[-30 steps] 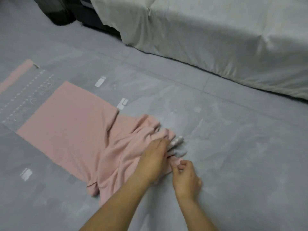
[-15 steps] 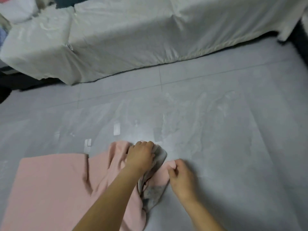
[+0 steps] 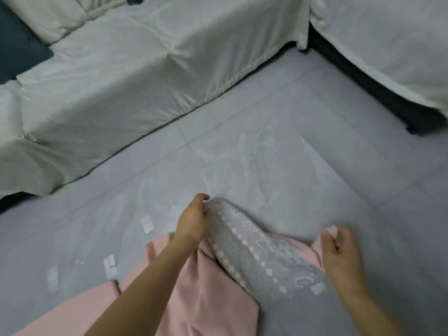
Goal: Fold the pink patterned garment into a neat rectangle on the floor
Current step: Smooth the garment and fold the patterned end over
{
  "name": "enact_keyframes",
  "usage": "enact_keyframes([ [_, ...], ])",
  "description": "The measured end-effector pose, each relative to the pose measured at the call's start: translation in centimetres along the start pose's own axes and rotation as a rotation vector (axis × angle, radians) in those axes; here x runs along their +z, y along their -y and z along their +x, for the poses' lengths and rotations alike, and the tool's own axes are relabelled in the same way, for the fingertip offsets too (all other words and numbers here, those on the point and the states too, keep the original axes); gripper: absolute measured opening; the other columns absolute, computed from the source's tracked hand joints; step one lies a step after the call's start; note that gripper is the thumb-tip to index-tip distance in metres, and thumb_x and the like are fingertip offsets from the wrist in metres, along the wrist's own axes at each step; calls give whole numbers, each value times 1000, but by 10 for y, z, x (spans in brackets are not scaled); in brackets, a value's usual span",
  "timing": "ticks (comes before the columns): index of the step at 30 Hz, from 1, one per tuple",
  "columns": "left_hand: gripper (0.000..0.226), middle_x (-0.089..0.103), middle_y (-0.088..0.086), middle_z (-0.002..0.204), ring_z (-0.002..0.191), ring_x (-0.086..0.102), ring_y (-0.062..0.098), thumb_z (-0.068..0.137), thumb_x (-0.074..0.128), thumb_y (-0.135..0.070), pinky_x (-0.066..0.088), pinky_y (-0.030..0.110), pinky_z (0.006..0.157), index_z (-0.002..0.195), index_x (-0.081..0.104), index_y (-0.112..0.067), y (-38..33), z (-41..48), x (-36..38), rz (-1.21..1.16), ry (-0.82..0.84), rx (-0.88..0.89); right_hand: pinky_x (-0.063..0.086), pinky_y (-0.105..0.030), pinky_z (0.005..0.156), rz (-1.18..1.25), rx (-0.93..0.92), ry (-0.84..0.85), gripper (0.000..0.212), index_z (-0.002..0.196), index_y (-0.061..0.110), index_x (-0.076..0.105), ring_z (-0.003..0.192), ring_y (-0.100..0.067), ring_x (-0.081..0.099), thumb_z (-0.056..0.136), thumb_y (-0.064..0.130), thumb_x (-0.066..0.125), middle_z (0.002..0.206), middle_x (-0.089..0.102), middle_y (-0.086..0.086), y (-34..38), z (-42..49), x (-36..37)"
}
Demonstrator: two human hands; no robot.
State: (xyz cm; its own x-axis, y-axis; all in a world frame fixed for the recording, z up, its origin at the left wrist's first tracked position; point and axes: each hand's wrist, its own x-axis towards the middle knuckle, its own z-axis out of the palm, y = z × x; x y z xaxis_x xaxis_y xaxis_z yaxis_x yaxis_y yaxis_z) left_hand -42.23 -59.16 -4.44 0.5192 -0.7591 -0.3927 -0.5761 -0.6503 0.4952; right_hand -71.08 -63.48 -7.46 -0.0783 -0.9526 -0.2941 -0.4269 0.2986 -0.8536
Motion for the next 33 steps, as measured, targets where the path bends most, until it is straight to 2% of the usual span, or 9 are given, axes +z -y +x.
enact_keyframes([
  [5,43,50,8,128,112,48,31,84,49,-11,43,40,86,127,46,-15,-25,8,30,503,-66,232,32,-22,52,-28,45,-49,11,83,7,47,62,-26,44,87,2,56,65,46,-7,-21,-2,-36],
  [9,62,36,-1,146,136,29,23,83,57,-38,26,39,109,139,32,-24,-53,15,55,659,199,502,38,-21,52,36,196,58,24,76,10,49,62,-19,46,73,4,72,68,50,-5,-38,-5,-35],
  [12,53,46,0,137,132,34,24,82,57,-38,17,44,113,131,40,-27,-64,24,65,792,302,502,37,-18,52,-23,185,104,21,73,-1,54,62,-19,48,72,6,74,66,54,-8,-37,-5,-33],
  [15,33,60,4,121,116,51,26,85,51,-33,31,39,102,116,51,-23,-67,28,60,901,364,513,37,-14,57,-46,46,60,13,79,2,55,68,-22,52,78,5,68,73,59,-11,-31,-1,-32],
  [21,13,54,-1,83,83,51,21,80,56,-28,36,26,66,73,46,-23,-79,17,41,629,657,324,38,-13,61,60,-8,61,18,79,20,50,72,-19,54,80,12,66,74,58,-2,-21,3,-33],
  [24,20,51,-6,86,80,50,12,83,60,-35,34,20,58,88,48,-20,-88,12,26,454,760,109,41,-11,64,197,-6,57,18,83,31,49,70,-7,53,72,25,62,79,58,7,-10,2,-35],
  [29,82,62,-3,112,106,58,14,70,45,-76,44,28,92,120,53,-12,-81,2,7,170,934,-141,41,-8,75,278,-57,94,70,123,53,37,80,-12,55,81,5,65,85,56,-8,-1,-3,-40],
  [31,68,67,-4,105,103,61,13,85,38,-63,45,27,100,123,56,-9,-86,-3,1,71,966,-187,36,-3,82,285,-93,115,79,129,57,29,94,-2,57,82,3,62,100,59,0,5,-5,-42],
  [33,37,63,-5,87,81,59,8,93,45,-43,53,23,79,103,64,-13,-91,-4,-6,120,946,-122,34,-1,84,259,-139,123,81,129,61,25,103,-3,56,84,3,60,123,56,-5,9,-5,-44],
])
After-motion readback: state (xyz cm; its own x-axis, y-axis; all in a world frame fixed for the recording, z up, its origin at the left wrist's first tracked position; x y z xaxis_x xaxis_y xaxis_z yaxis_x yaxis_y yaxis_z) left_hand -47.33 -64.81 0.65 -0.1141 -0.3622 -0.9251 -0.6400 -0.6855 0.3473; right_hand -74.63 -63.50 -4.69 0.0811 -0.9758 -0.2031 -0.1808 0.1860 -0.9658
